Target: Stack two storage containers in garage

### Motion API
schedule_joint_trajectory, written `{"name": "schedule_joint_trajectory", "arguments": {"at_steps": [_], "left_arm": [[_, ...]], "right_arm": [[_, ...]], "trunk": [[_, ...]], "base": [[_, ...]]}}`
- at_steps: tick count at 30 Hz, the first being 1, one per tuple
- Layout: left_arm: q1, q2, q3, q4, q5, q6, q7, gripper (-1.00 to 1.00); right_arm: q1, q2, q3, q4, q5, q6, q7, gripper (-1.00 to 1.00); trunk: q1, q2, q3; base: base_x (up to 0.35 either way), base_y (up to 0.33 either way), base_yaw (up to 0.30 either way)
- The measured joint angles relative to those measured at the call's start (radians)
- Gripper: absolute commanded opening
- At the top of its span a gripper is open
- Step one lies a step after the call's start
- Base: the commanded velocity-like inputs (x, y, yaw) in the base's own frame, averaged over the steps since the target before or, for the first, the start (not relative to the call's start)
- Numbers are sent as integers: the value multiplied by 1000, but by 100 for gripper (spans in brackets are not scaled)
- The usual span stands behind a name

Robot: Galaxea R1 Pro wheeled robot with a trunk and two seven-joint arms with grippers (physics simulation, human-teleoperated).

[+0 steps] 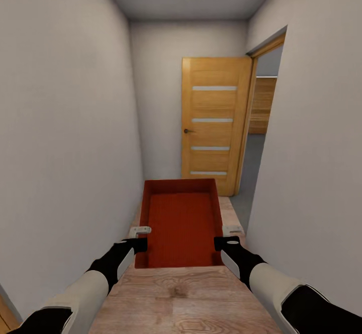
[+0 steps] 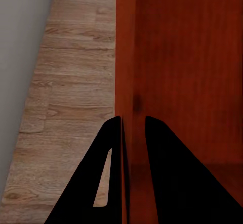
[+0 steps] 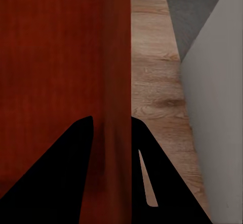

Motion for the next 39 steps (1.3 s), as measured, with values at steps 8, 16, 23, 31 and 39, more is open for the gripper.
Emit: {"name": "schedule_joint_trajectory", "arguments": {"at_steps": [8,16,23,31,39], "left_arm": [[0,0,-1,0,0,0,0,-100],[0,0,-1,0,1,0,0,-100],[0,1,-1,0,1,1,0,-100],[0,0,-1,0,1,0,0,-100],[0,0,-1,0,0,0,0,-100]], "right_arm": [[0,0,0,0,0,0,0,-100],[0,0,0,0,0,0,0,-100],[0,0,0,0,0,1,-1,-100],[0,1,0,0,0,0,-2,-100],[0,0,0,0,0,0,0,-100]], "trunk": [[0,0,0],[0,0,0],[0,0,0],[0,0,0],[0,0,0]], "base": [[324,0,0],[324,0,0],[324,0,0],[324,0,0],[324,0,0]]}}
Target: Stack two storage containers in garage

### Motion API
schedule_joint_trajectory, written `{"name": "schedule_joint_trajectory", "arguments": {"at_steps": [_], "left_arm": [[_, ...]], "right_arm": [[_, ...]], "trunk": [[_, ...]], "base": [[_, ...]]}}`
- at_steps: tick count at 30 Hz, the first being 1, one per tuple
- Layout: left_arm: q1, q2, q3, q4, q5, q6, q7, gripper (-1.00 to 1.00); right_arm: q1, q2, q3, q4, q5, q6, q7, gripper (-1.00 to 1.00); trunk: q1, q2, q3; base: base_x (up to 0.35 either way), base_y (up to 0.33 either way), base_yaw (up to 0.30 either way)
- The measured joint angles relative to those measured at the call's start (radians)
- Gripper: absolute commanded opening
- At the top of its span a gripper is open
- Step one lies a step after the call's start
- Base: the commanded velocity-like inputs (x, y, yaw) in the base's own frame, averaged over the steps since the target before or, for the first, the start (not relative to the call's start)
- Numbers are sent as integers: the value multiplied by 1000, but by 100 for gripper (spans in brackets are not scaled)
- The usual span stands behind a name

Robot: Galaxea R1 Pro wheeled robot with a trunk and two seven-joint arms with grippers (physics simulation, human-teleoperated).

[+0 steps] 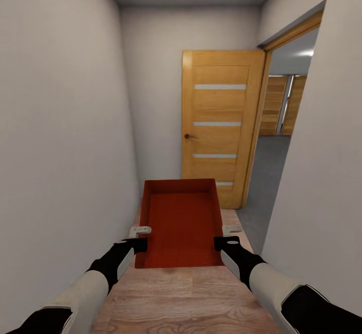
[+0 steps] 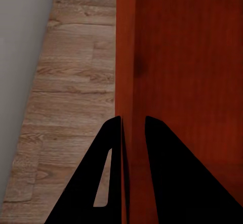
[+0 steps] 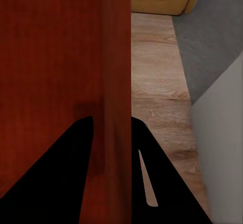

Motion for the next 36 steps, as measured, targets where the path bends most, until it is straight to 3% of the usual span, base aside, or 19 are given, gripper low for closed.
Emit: {"name": "schedule_joint_trajectory", "arguments": {"at_steps": [36], "left_arm": [[0,0,0,0,0,0,0,-100]], "right_arm": [[0,0,0,0,0,0,0,-100]], "trunk": [[0,0,0]], "base": [[324,0,0]]}}
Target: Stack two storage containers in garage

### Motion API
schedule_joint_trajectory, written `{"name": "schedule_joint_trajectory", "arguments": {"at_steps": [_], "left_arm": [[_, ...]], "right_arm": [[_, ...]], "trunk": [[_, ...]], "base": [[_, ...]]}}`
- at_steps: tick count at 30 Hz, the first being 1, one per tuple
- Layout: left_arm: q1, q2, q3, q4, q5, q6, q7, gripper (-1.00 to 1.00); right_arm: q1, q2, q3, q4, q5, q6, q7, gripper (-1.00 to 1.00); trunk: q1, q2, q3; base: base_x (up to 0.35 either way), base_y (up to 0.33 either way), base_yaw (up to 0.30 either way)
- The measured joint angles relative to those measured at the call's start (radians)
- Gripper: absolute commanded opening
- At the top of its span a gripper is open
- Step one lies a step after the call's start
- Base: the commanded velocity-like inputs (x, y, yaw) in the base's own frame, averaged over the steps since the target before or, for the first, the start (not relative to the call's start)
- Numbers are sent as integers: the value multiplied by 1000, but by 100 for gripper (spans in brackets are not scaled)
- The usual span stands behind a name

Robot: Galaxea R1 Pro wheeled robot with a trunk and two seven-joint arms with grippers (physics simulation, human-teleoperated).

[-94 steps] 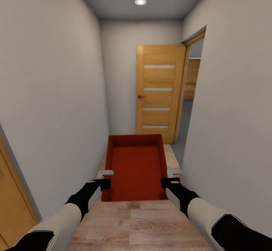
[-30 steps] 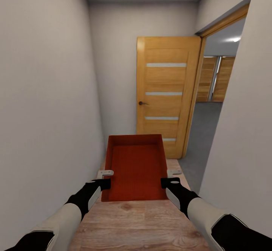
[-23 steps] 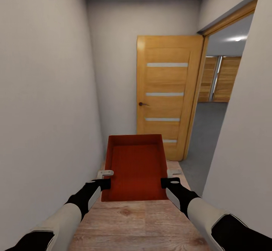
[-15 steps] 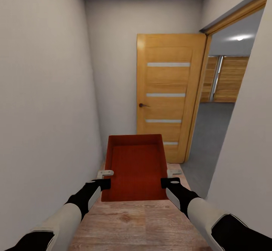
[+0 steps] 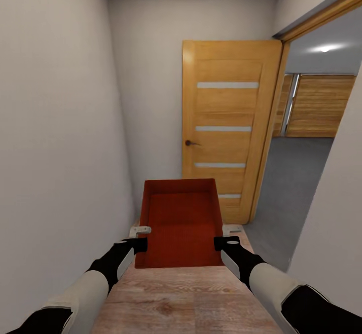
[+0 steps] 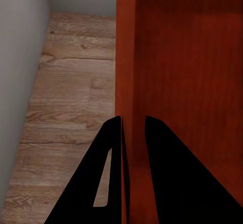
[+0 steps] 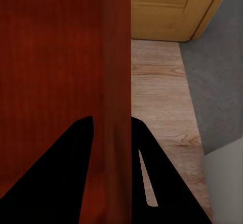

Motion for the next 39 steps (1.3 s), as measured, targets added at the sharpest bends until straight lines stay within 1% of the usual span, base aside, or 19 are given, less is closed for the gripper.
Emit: {"name": "schedule_joint_trajectory", "arguments": {"at_steps": [39], "left_arm": [[0,1,-2,-1,2,1,0,-100]], "right_arm": [[0,1,0,0,0,0,-2,-100]], "trunk": [[0,0,0]], "base": [[324,0,0]]}}
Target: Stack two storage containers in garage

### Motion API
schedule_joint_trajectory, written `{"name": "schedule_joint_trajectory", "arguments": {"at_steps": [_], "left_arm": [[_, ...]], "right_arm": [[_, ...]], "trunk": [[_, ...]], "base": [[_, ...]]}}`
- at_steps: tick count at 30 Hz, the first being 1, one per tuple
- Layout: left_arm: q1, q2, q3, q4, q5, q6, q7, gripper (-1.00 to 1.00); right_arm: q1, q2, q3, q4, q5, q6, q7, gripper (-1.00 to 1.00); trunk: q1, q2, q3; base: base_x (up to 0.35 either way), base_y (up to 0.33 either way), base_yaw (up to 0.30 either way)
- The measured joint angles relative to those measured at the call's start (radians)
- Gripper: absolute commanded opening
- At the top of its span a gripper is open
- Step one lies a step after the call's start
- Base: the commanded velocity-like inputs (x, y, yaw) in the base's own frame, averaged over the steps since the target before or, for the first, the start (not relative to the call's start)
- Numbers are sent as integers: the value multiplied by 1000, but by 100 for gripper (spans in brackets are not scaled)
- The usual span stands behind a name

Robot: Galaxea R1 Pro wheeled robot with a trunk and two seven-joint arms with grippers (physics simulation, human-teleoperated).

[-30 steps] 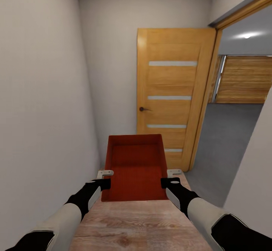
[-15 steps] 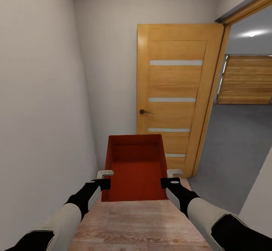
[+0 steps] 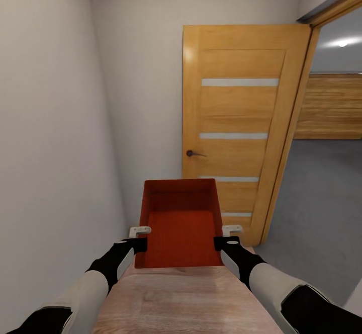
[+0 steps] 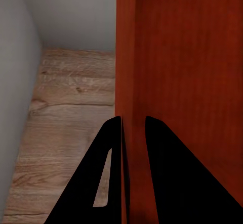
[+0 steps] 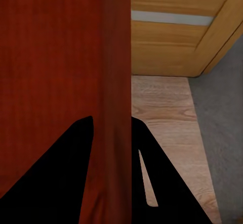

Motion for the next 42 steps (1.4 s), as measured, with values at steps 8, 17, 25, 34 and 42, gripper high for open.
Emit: {"name": "schedule_joint_trajectory", "arguments": {"at_steps": [8,17,25,34,42], "left_arm": [[0,-1,-1,-1,-1,1,1,-100],[0,-2,-11,-2,11,4,10,-100],[0,-2,-11,-3,12,4,11,-100],[0,-2,-11,-3,12,4,11,-100],[0,-2,-12,-3,12,5,11,-100]], "right_arm": [[0,0,-1,0,0,0,0,-100],[0,-1,1,0,-2,0,-1,-100],[0,-1,1,0,-2,0,-1,-100],[0,-1,1,0,-2,0,-1,-100],[0,-1,1,0,-2,0,-1,-100]], "trunk": [[0,0,0],[1,0,0],[1,0,0],[1,0,0],[1,0,0]], "base": [[315,0,-89],[50,0,-266],[1,0,-277],[0,0,-277],[0,0,-277]]}}
